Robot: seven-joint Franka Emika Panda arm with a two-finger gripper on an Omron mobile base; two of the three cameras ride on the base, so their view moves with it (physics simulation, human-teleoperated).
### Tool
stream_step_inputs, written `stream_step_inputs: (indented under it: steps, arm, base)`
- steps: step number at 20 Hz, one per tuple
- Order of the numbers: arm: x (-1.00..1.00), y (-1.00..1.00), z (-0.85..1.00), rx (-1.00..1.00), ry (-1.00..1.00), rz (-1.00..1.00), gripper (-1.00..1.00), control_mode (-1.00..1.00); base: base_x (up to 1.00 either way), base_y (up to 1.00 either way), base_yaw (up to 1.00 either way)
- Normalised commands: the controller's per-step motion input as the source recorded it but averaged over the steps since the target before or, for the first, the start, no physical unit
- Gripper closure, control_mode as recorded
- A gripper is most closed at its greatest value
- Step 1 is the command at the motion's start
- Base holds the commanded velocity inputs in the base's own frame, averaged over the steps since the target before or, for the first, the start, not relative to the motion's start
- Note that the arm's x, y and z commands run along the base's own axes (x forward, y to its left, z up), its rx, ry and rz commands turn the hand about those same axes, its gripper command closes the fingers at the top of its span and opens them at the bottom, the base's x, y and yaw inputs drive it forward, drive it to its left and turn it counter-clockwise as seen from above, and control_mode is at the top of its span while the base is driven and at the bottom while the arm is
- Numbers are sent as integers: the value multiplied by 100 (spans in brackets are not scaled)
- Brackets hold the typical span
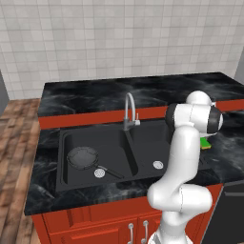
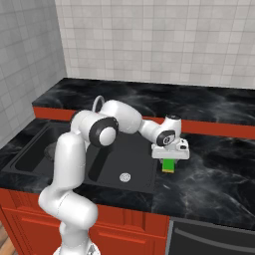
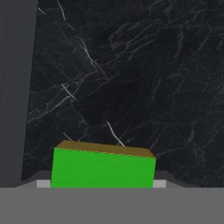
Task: Pick the pan and sponge and place them into the sink. Then turn on the water.
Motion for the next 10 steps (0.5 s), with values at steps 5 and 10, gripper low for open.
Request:
stream_step_inputs:
  steps: [5,10]
  arm:
    - [0,9,0,0,-1,-1,100,-100]
    - [-15,50,5,-2,-10,-1,100,-100]
  base:
    - [0,0,0]
    - [0,0,0]
